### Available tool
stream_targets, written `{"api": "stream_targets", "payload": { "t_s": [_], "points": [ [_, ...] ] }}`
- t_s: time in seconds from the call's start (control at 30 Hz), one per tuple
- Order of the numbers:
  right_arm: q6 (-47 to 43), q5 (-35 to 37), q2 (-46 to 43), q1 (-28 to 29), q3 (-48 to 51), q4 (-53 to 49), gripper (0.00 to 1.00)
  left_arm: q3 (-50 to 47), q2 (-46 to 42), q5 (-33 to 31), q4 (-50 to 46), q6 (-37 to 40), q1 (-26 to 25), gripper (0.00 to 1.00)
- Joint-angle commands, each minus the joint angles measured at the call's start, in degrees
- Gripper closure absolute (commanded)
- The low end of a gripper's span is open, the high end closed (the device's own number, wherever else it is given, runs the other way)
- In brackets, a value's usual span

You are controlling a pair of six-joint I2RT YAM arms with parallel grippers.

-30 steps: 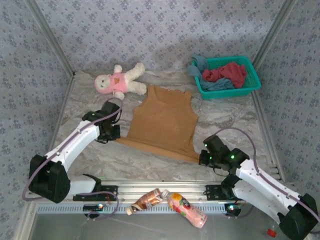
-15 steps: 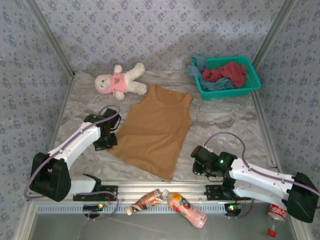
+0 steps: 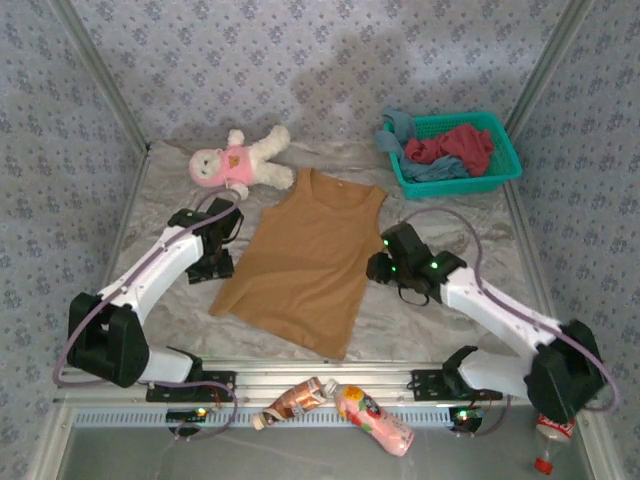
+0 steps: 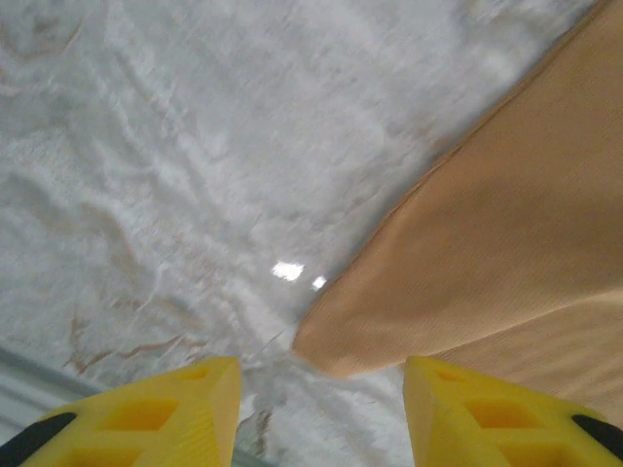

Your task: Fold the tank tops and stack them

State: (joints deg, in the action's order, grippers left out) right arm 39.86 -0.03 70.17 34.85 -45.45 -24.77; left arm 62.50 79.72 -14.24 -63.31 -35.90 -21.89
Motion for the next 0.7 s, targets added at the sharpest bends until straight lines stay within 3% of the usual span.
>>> {"api": "stream_targets", "payload": {
  "t_s": [0.0,0.1,0.2,0.43,0.67],
  "points": [
    [-7.54,-4.74,8.05,-2.00,-4.04,11.99,0.60,0.74,2.86,9.30,7.42,0.17,-0.74,0.52],
    [-9.06,-7.42,15.96,-4.39,-6.43,16.64,0.59,-2.11,6.80,14.41,14.27,-0.72,-1.61,0.53],
    [-10.53,-8.79,22.26,-5.36,-8.19,18.70,0.59,-1.62,10.44,15.03,16.58,0.01,-2.62,0.53],
    [-12.73,-10.64,30.38,-8.58,-7.99,21.11,0.59,-1.86,18.72,11.64,17.34,5.60,-0.46,0.54],
    [-12.33,-11.32,30.40,-8.48,-5.89,19.00,0.58,3.53,25.93,5.92,14.20,12.48,2.26,0.55]
  ]
}}
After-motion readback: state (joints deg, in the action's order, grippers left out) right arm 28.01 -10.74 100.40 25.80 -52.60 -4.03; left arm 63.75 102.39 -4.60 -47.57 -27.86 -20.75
